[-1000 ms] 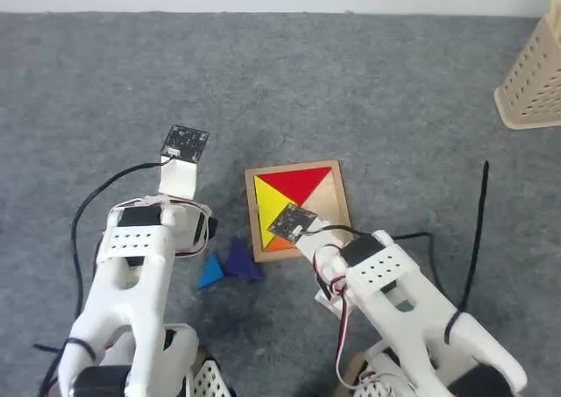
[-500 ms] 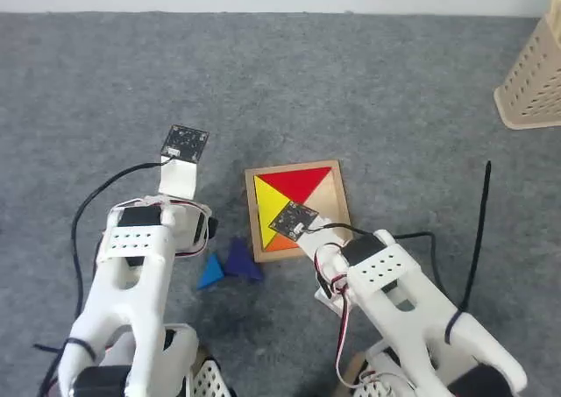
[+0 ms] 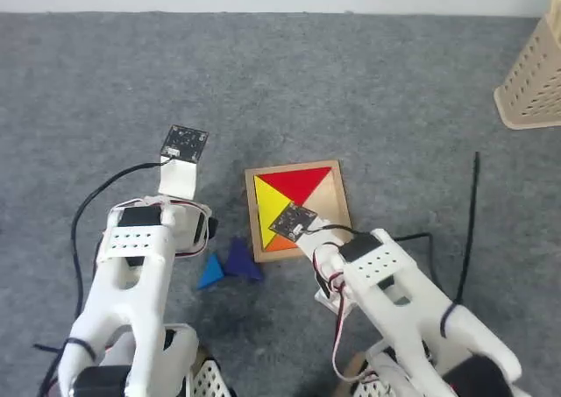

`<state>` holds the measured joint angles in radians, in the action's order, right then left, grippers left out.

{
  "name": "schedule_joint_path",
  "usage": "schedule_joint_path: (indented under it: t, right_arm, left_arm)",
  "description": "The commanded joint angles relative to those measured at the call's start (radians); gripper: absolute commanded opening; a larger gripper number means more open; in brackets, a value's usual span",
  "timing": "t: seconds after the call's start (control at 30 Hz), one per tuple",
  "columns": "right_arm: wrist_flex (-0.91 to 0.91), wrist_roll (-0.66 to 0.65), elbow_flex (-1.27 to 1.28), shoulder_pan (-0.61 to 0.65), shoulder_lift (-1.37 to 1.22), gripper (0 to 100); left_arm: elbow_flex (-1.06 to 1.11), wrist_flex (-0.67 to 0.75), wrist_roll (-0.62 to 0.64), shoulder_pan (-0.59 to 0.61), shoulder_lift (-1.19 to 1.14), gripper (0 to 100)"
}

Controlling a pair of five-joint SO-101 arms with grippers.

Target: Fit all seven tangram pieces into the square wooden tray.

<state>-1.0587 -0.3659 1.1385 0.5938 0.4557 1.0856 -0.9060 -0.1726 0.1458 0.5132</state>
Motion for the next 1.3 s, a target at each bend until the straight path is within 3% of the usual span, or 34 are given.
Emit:
schedule_joint_path:
  t: [0.0, 0.13, 0.3, 0.5, 0.8, 1.07, 1.27]
  right_arm:
    - [0.024, -0.015, -0.054, -0.024, -0.085, 26.2]
    - [0.024, -0.015, -0.087, -0.071, -0.114, 17.1]
    - [0.027, -0.026, -0.130, -0.226, -0.113, 6.8]
    - [-0.018, -0.130, -0.304, -0.361, -0.116, 0.6]
    - [-0.173, -0.255, -0.743, -0.355, -0.166, 0.6]
    - [-0.173, -0.333, -1.025, -0.219, -0.607, 0.6]
    - [-0.174, -0.336, -1.157, -0.191, -0.823, 0.6]
  left_arm:
    - [-0.002, -0.005, 0.012, 0.003, 0.031, 21]
    - [-0.002, -0.005, 0.011, 0.003, 0.031, 21]
    - [-0.002, -0.002, 0.011, 0.003, 0.032, 21]
    - [0.022, 0.005, 0.009, 0.003, 0.032, 20]
    - [0.041, 0.034, 0.009, 0.003, 0.032, 20]
    - [0.059, 0.034, 0.008, 0.003, 0.038, 20]
    - [0.062, 0.034, 0.008, 0.002, 0.040, 20]
